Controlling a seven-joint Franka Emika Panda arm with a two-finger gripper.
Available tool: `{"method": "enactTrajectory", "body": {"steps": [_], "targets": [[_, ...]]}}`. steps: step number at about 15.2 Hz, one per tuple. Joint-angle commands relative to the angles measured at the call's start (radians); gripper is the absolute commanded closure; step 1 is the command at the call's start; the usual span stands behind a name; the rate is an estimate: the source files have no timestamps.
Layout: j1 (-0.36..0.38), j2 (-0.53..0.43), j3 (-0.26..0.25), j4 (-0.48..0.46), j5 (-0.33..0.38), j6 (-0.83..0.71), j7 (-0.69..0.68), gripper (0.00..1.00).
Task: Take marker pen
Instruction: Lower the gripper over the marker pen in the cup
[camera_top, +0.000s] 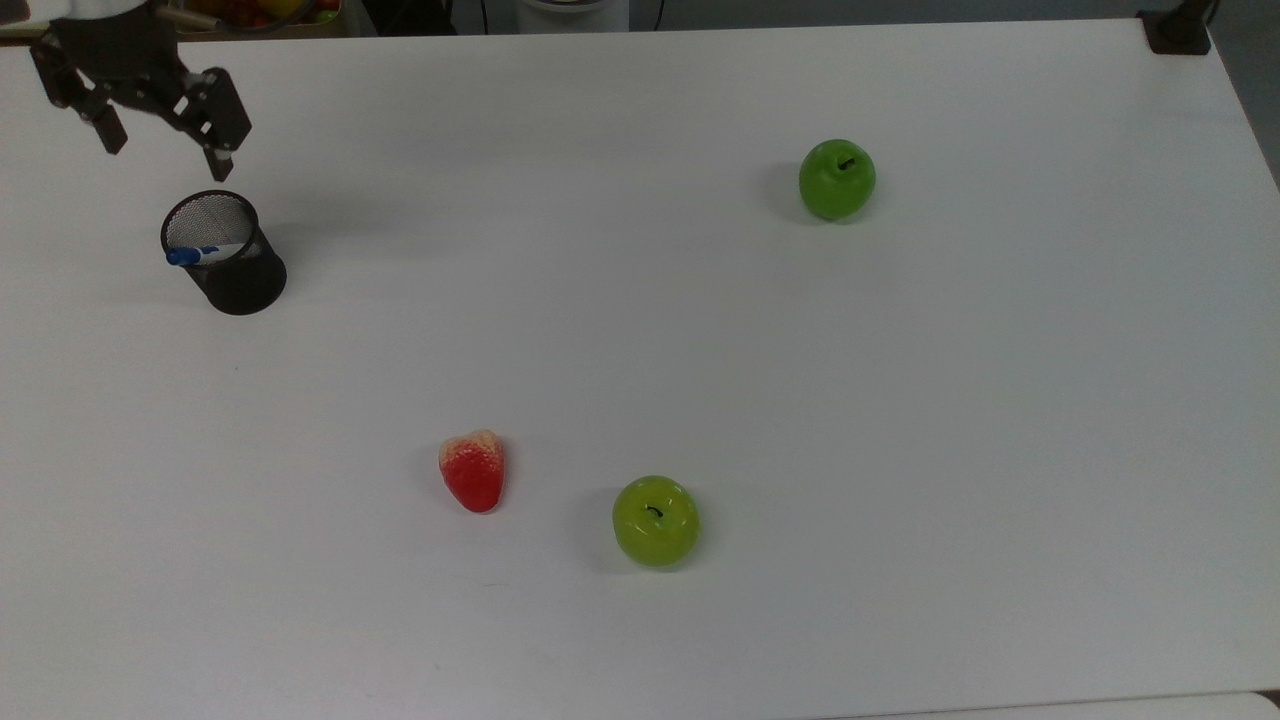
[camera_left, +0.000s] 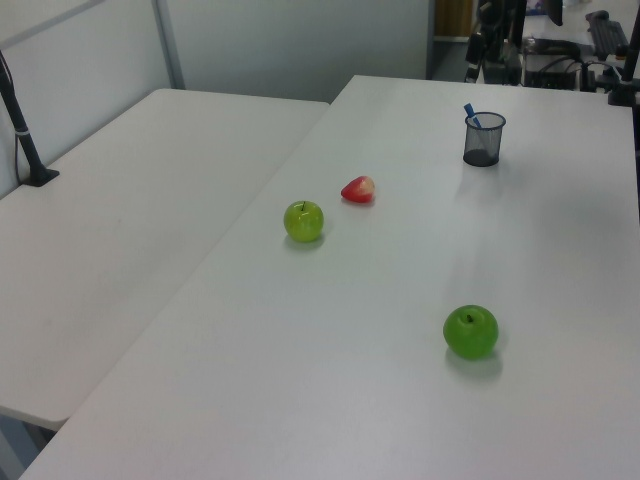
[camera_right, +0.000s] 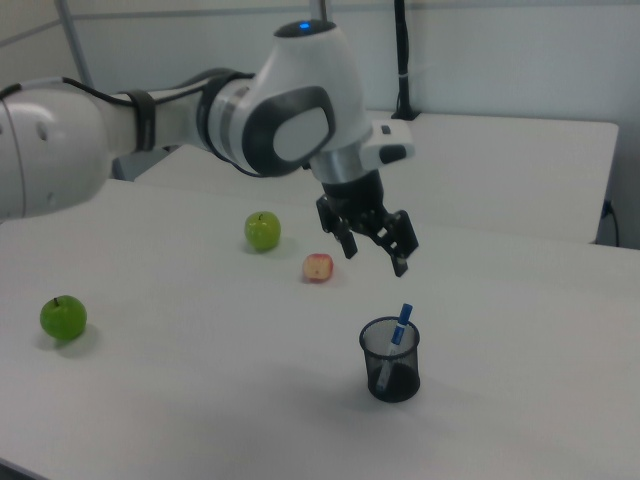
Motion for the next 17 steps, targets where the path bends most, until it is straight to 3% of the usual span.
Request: {"method": "enactTrajectory", "body": {"steps": [1,14,15,17], "targets": [[-0.012,0.062,0.004,0.016,0.008,0.079,-0.014,0.00],[-0.019,0.181,-0.001,-0.008,-0.055,0.208,-0.019,0.00],[-0.019,0.184,-0.001,-0.008,-0.053,0.214,-0.019,0.03],[-0.019,0.187,-0.001,-0.008,-0.053,0.216,-0.019,0.20]]}}
